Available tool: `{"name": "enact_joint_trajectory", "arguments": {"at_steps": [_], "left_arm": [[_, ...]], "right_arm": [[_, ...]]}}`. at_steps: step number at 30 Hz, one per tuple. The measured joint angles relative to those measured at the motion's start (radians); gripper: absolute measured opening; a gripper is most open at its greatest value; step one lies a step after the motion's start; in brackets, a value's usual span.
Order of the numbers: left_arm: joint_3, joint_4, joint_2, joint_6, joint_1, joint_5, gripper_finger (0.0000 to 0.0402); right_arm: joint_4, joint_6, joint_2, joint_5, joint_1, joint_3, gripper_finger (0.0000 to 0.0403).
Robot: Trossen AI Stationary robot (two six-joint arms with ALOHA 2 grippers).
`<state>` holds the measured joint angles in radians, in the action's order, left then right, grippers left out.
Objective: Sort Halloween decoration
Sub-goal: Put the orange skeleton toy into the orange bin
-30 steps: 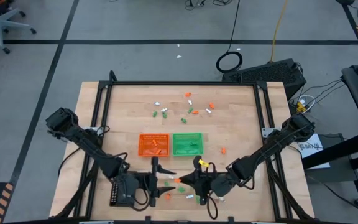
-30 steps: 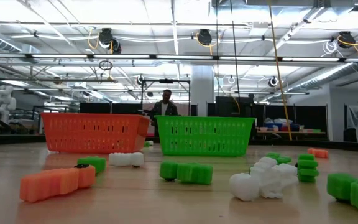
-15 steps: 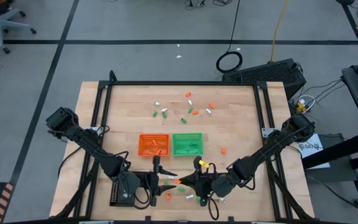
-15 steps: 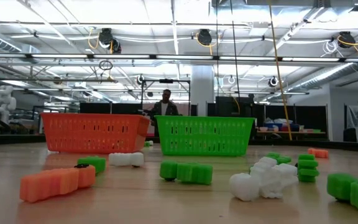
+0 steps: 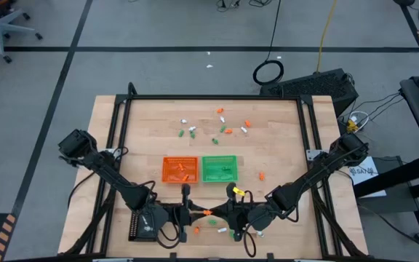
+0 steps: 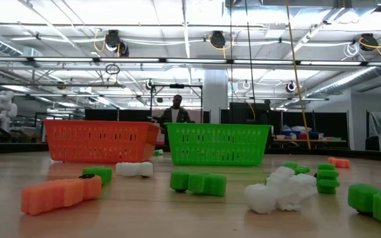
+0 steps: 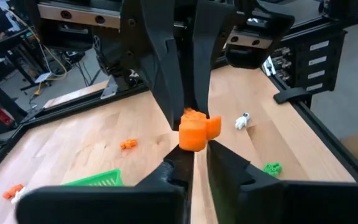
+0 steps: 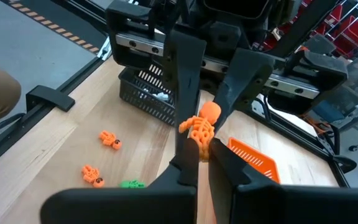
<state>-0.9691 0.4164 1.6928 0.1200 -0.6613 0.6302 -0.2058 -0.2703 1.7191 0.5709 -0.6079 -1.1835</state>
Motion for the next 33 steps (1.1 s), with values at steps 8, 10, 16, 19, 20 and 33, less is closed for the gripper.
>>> {"name": "enact_joint_trajectory", "arguments": {"at_steps": [8, 10, 16, 19, 20, 33], "left_arm": [[0.0, 0.003, 0.0, -0.006, -0.018, 0.03, 0.0042], [0.0, 0.002, 0.0, -0.006, -0.027, 0.063, 0.0057], [0.0, 0.026, 0.0, 0.026, -0.049, 0.127, 0.011], [0.0, 0.044, 0.0, 0.044, -0.056, 0.129, 0.013], [0.0, 0.048, 0.0, 0.045, -0.057, 0.129, 0.0134], [0.0, 0.05, 0.0, 0.044, -0.046, 0.103, 0.0074]], "right_arm": [[0.013, 0.013, 0.0, 0.0, -0.002, 0.0, 0.0], [0.023, 0.022, 0.0, 0.0, -0.002, 0.0, 0.0], [0.031, 0.026, 0.0, 0.0, -0.002, 0.0, 0.0], [0.033, 0.025, 0.0, 0.0, -0.002, 0.001, 0.0], [0.033, 0.025, 0.0, 0.0, -0.002, 0.001, 0.0], [0.031, 0.024, 0.0, 0.0, -0.002, 0.001, 0.0]]}}
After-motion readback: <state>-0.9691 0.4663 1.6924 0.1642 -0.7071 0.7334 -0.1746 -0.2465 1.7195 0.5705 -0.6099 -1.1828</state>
